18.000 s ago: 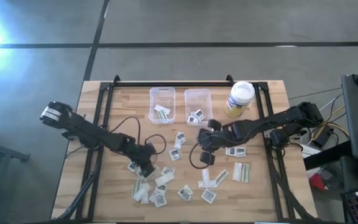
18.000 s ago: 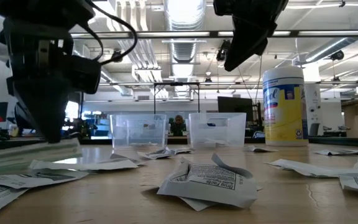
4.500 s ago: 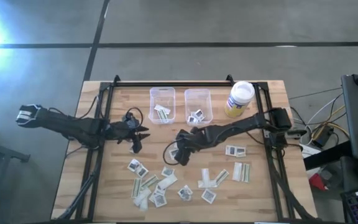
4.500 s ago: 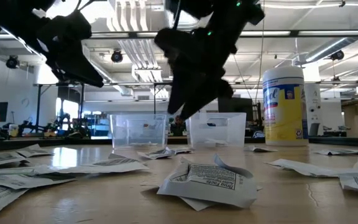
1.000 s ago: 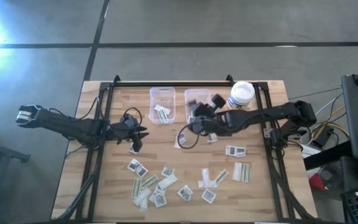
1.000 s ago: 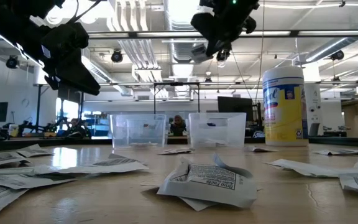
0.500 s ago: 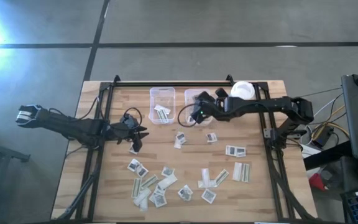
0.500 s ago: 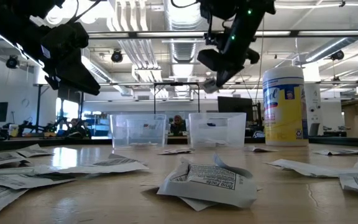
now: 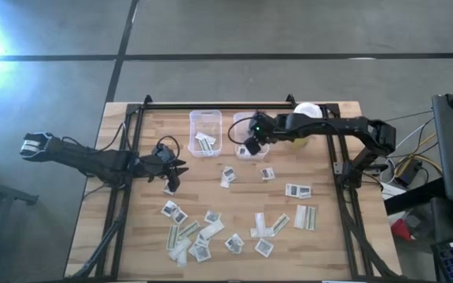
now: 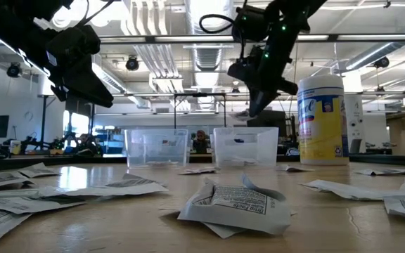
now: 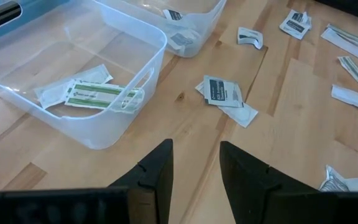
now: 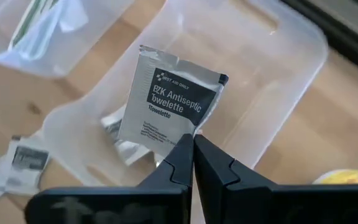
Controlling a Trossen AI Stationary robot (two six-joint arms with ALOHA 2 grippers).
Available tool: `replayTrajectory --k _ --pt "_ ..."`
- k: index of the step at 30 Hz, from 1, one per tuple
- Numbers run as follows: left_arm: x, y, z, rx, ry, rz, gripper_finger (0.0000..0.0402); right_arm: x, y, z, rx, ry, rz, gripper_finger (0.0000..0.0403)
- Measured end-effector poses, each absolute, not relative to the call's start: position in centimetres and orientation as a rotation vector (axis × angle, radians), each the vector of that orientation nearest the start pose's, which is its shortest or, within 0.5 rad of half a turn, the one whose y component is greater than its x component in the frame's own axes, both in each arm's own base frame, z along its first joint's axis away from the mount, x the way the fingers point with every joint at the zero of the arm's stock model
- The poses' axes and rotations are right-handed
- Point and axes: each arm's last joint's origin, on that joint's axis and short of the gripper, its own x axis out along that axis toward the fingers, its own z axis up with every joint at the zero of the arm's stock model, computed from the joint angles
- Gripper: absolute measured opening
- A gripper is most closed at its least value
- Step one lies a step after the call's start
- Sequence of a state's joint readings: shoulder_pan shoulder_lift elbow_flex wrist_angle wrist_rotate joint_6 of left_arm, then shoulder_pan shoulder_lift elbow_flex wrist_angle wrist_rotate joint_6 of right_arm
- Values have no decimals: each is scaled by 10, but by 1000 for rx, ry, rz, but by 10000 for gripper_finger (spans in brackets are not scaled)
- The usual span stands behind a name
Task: Pick & Place First Aid Supplies
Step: Put the gray towelette pack into the right transparent bin, then put the green bandage pack into the left transparent bin
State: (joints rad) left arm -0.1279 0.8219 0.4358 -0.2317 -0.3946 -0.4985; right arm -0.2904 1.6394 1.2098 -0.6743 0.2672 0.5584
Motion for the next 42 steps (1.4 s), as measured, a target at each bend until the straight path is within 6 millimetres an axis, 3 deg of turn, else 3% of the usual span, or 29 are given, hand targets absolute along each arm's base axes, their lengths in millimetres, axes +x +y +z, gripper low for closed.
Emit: replayTrajectory --k 14,28,37,42 --pt "166 -10 201 -343 526 410 124 300 -94 202 567 1020 -806 8" --pt "166 -10 203 -315 523 399 124 301 -94 200 569 1000 -802 11" --pt "168 -10 205 -296 494 388 124 303 -95 204 532 992 -808 71" --pt "168 -10 205 -296 495 388 124 305 -94 215 521 994 -749 101"
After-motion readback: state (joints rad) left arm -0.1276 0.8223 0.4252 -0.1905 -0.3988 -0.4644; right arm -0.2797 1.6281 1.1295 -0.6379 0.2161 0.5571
